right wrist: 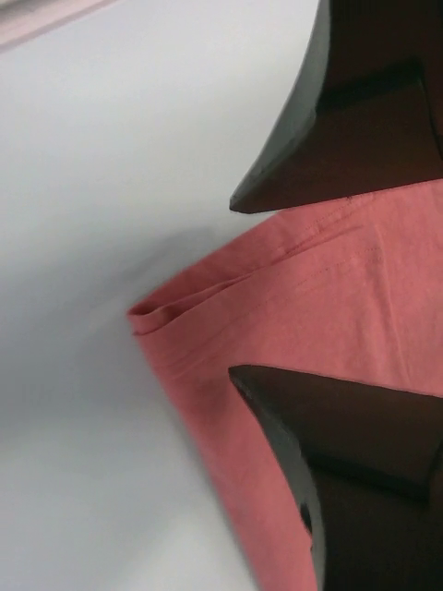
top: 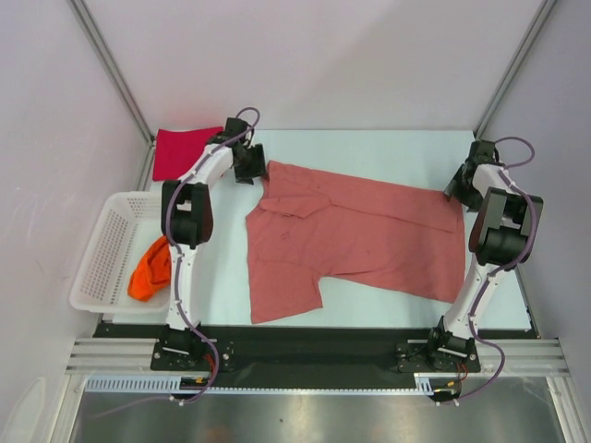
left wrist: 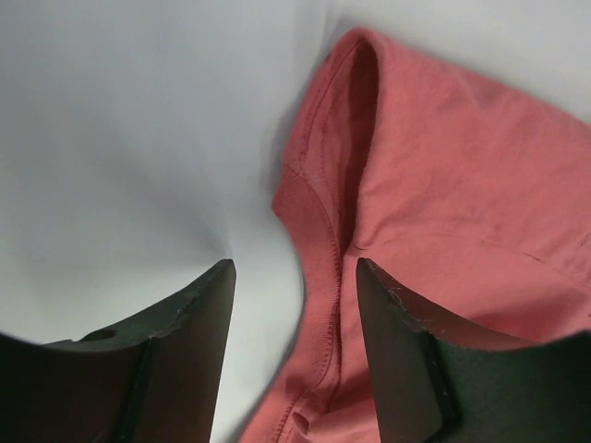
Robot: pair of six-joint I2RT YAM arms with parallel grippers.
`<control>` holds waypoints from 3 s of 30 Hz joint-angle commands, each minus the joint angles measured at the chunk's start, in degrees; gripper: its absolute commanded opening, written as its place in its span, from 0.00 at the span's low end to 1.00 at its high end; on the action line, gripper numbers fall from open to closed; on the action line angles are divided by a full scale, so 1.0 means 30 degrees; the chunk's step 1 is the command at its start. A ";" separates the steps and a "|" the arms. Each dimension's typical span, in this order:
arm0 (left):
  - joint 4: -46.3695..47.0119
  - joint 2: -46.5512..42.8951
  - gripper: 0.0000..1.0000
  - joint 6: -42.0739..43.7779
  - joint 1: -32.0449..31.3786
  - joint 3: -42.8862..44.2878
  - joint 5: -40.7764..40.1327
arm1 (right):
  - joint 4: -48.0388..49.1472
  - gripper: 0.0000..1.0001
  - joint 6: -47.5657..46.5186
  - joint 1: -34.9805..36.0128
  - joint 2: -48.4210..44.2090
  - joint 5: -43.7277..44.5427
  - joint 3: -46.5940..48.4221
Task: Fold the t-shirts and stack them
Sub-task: Fold the tshirt
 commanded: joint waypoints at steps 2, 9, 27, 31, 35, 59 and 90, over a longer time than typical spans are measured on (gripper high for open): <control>0.0407 -0.1864 0.60 -0.0826 -0.0249 0.0080 -0.0657 | 0.0483 0.56 0.0098 -0.0046 -0.1901 -0.0650 -0.1737; 0.0584 -0.5146 0.63 -0.1472 -0.0453 -0.2729 -0.1042 | -0.0540 0.52 0.2001 -0.0280 -0.3777 0.0050 -0.3207; 0.0965 -0.8899 0.55 -0.0505 -0.1216 -0.9299 0.2270 | 0.0629 0.36 0.2618 -0.0983 -0.5126 -0.2496 -0.6867; 0.1023 -0.8929 0.54 -0.0681 -0.1216 -0.9563 0.2739 | 0.1069 0.35 0.2385 -0.1071 -0.4805 -0.2203 -0.7103; 0.0994 -0.9191 0.54 -0.0652 -0.1186 -0.9797 0.2799 | 0.1186 0.22 0.2559 -0.1130 -0.4599 -0.2087 -0.7248; 0.1081 -0.7027 0.60 0.0430 -0.0660 -0.8304 0.2007 | 0.4546 0.46 0.5537 0.8329 -0.4894 -0.8376 -0.3961; 0.2957 -0.6672 0.16 -0.1032 -0.0102 -0.8303 0.5259 | 1.3610 0.39 1.3282 1.4632 0.0967 -1.1813 -0.5727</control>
